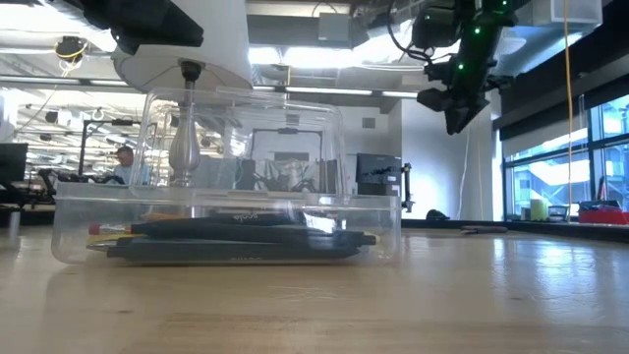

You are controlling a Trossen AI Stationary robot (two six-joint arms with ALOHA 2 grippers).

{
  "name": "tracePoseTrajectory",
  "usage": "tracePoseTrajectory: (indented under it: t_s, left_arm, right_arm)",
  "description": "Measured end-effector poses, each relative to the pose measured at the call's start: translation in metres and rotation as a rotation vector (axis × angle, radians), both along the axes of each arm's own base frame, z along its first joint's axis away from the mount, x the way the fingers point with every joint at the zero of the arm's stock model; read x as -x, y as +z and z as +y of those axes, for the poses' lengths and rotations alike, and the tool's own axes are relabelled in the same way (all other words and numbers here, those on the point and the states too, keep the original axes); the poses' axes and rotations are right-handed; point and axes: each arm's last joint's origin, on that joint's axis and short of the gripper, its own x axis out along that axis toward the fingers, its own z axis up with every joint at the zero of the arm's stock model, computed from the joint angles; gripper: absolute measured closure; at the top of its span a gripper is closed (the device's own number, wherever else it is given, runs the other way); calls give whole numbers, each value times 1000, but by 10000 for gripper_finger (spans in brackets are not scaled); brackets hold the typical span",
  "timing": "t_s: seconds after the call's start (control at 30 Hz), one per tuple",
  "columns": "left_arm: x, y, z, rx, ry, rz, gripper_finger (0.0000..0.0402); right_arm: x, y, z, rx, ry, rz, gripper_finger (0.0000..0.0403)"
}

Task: Pick & place school supplies into a supply box
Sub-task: Put the black scissors into the transparent supply box

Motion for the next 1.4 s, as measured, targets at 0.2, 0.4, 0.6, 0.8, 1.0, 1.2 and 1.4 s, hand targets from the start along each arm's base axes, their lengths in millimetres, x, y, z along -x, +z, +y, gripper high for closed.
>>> tracePoseTrajectory:
  t_s: [0.2, 0.4, 0.6, 0.8, 1.0, 1.2, 1.4]
  left_arm:
    - [0, 0, 0, 0, 0, 0, 329]
    - [0, 0, 0, 0, 0, 0, 329]
    - [0, 0, 0, 0, 0, 0, 329]
    - [0, 0, 0, 0, 0, 0, 329]
    - [0, 0, 0, 0, 0, 0, 329]
    - [0, 0, 0, 0, 0, 0, 329]
    - [0, 0, 0, 0, 0, 0, 329]
  right_arm:
    - [0, -12, 0, -8, 22, 13, 324]
    - [6, -26, -3, -97, 20, 3, 290]
    - [18, -42, -9, -132, -106, -39, 232]
    - [26, -63, -15, -178, -228, -155, 211]
    - [34, -87, -22, -195, -256, -245, 210]
    - [44, -108, -25, -212, -305, -317, 210]
    - [52, -120, -26, -210, -345, -348, 210]
